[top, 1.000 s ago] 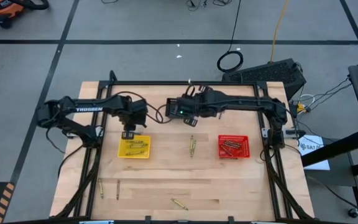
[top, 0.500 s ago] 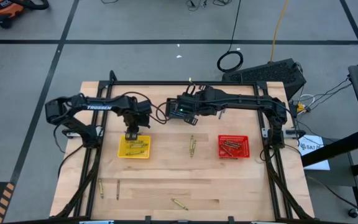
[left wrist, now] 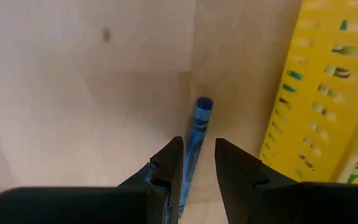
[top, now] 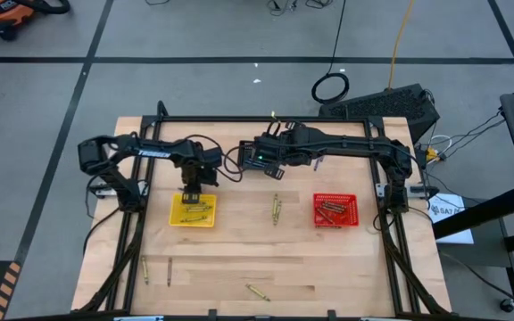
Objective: Sort crayons
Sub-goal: Put the blue crayon into the black bin
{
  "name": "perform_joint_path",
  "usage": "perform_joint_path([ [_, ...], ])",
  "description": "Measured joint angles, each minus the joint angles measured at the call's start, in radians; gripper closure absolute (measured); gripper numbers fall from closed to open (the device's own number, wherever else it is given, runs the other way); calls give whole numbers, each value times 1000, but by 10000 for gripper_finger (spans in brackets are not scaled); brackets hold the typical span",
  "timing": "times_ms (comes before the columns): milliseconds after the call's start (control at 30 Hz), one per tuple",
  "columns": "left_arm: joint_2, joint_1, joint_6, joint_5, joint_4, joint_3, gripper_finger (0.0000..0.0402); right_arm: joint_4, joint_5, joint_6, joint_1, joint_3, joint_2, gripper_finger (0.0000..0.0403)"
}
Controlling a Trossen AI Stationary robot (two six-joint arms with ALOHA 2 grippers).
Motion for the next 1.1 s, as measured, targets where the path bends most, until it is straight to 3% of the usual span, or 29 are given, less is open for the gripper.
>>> perform_joint_path([
  [467,55,1,-7,1,41,6,322,-1,0,6,0,0,0,300],
  [900,68,0,18,-53,61,3,392,-3,0,9,0,0,0,300],
  [1100,68,0,26,-56,63,2,394,-3,0,12,0,0,0,300],
])
